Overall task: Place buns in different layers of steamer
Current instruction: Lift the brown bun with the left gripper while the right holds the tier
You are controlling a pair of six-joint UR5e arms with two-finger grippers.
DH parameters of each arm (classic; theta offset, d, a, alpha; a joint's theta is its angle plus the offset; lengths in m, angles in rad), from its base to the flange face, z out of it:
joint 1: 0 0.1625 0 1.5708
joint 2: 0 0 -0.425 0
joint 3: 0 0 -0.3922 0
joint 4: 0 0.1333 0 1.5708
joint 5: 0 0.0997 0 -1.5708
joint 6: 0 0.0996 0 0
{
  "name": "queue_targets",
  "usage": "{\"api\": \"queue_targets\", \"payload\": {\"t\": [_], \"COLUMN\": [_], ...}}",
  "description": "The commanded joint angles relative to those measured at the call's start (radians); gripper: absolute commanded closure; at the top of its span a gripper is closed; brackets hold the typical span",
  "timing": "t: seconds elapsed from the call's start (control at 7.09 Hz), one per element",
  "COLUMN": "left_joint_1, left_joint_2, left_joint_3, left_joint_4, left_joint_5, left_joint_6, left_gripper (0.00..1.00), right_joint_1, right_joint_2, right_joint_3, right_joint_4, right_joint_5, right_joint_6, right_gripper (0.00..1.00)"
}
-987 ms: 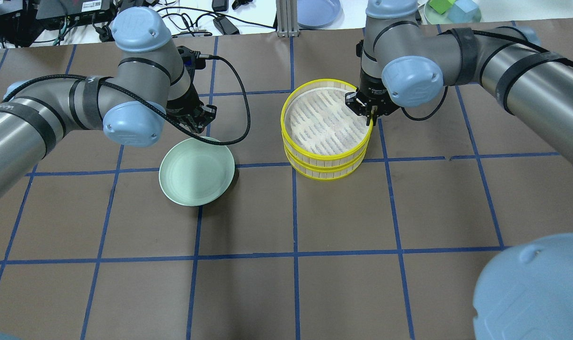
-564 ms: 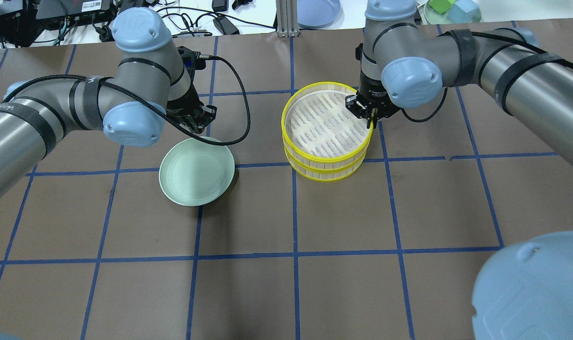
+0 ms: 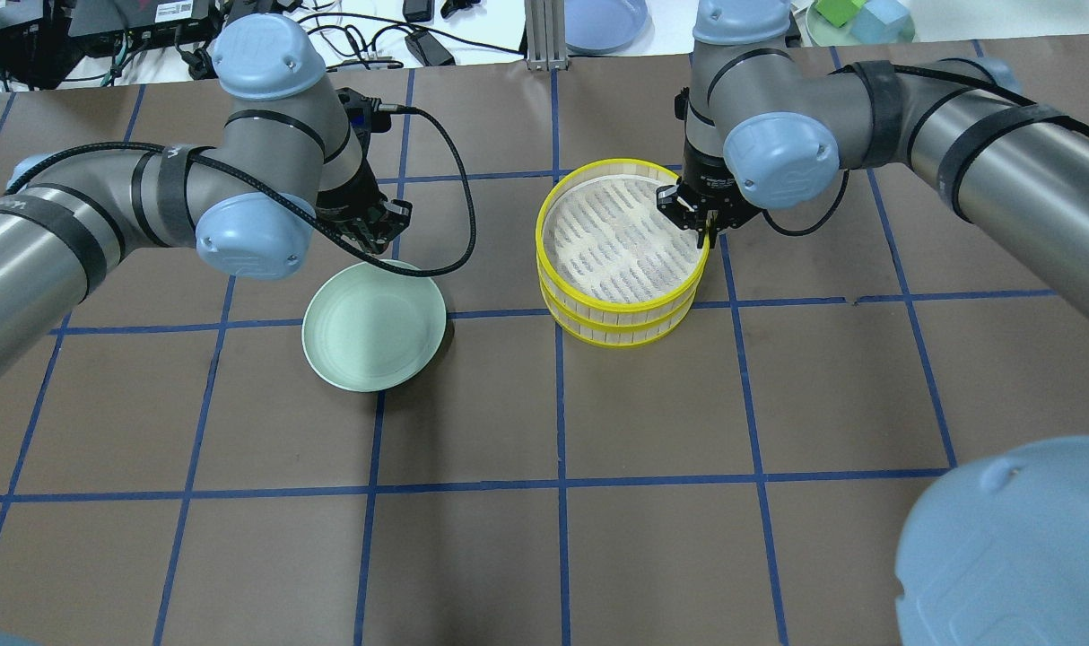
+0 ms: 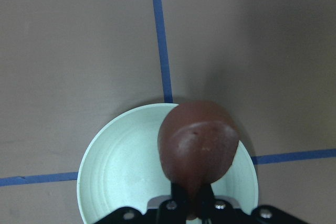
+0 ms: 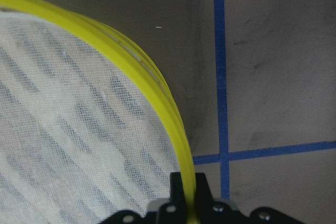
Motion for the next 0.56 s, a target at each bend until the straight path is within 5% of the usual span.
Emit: {"api": "queue_targets", "payload": {"t": [0.0, 0.42], "left_joint_1": [-0.003, -0.007], "left_joint_2": [0.002, 0.004], "left_joint_3": [0.000, 0.000], "left_joint_4": [0.000, 0.000], "left_joint_5": [0.000, 0.000], "left_joint_6": [-0.003, -0.003], "left_gripper": [0.91, 0.91], "right_joint_1": [0.000, -0.006], "right_joint_2": [-0.007, -0.163], "right_joint_3": [0.008, 0.000], "right_joint_4": [0.002, 0.068], "right_joint_5": [-0.002, 0.006], "right_joint_6": [0.000, -0.017], "right_gripper": [0.07, 0.00]}}
